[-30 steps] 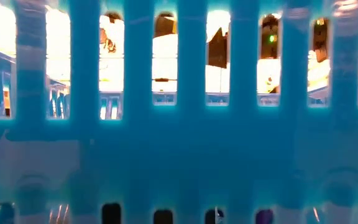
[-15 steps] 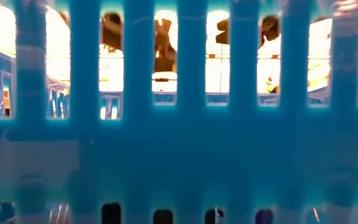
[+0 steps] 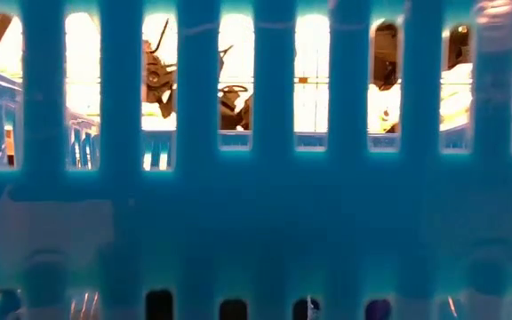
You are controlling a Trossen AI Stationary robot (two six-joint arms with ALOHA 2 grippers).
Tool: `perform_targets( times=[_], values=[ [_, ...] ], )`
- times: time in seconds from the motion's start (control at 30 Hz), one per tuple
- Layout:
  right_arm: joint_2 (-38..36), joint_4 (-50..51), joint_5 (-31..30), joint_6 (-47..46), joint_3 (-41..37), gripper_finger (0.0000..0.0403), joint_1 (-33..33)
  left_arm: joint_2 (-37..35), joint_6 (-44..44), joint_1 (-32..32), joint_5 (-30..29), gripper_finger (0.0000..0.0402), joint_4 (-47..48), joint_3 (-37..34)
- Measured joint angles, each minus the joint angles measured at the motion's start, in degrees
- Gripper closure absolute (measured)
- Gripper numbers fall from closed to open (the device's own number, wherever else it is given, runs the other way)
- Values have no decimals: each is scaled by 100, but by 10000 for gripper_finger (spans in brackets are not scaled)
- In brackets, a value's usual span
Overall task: Pick & Place Office items
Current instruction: Put the green charger adapter into the top blue bin, then put the purple charger adapter into the top blue bin
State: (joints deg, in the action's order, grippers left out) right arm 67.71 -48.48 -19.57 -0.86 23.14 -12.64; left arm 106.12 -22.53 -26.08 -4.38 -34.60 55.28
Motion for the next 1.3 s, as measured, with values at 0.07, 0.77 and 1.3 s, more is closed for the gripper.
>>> perform_targets(
  times=[0.07,0.77,1.3],
  values=[
    [3,-16,-9,0,-18,161,33,164,-9,-21,-13,264,2,149],
    [1,50,7,46,-25,161,33,344,142,-15,-631,183,51,317],
    [1,30,14,46,-24,161,33,-1116,901,915,1798,172,2735,311]
  ],
)
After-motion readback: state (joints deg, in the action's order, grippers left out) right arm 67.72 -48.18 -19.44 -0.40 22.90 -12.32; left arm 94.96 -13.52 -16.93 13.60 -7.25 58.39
